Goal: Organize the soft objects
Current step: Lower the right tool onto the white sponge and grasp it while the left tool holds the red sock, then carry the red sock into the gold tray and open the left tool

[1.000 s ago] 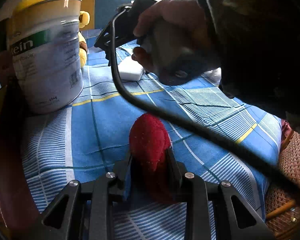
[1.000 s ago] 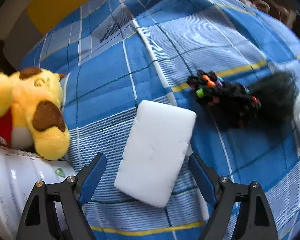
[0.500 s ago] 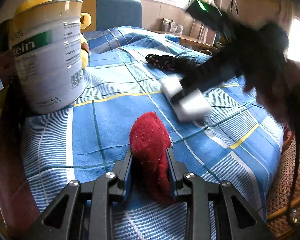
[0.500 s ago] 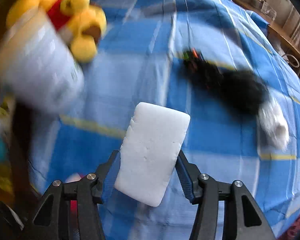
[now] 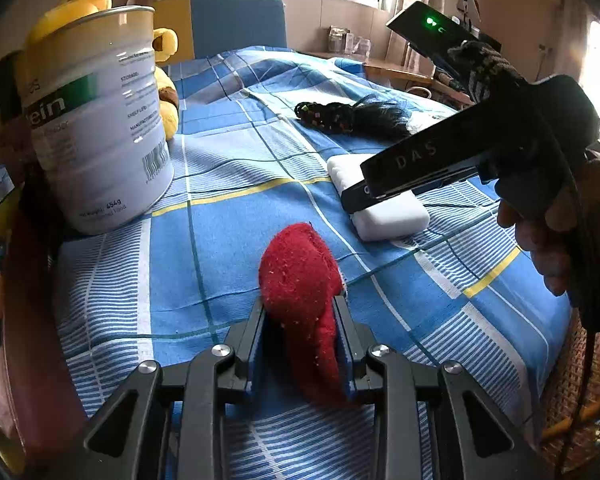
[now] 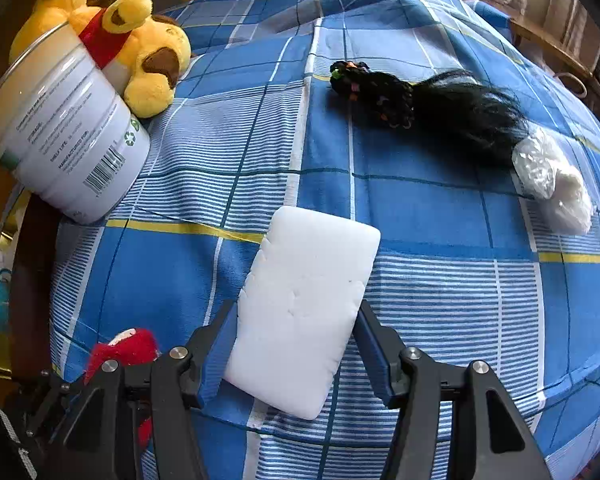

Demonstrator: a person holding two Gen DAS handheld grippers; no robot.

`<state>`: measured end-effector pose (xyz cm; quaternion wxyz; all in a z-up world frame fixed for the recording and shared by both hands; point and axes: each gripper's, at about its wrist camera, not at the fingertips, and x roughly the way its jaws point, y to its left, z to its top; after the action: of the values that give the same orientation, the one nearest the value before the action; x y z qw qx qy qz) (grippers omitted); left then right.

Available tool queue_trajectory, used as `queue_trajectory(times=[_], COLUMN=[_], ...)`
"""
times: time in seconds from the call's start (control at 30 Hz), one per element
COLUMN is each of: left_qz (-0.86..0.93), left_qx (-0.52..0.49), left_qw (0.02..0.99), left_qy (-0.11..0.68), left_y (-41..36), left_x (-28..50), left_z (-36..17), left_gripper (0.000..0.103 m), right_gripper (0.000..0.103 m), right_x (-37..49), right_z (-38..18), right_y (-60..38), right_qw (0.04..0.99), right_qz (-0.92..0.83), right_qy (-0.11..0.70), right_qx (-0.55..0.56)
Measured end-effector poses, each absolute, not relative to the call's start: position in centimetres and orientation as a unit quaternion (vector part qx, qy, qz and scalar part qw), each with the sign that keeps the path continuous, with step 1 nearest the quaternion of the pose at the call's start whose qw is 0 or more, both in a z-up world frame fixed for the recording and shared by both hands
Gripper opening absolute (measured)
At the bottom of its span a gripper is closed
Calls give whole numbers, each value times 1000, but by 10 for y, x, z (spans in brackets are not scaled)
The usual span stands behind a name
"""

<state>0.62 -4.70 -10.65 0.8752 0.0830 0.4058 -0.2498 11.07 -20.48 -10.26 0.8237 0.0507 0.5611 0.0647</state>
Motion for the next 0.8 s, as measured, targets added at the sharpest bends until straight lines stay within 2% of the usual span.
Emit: queue_trajectory(times=[0.37,0.8], left_qz=[-222,-184], left_qx=[88,39], left_qw=[874,912], left_qy=[424,365], left_y=[-41,11], left_x=[4,-8], left_z=[-93,-24], left_gripper=[29,29], right_gripper=[61,61], right_x=[114,113], right_z=[-107,-107], right_y=[-204,-204], right_qw=[825,829], right_qz=[70,70], right_qy=[559,554], right_qx=[44,26])
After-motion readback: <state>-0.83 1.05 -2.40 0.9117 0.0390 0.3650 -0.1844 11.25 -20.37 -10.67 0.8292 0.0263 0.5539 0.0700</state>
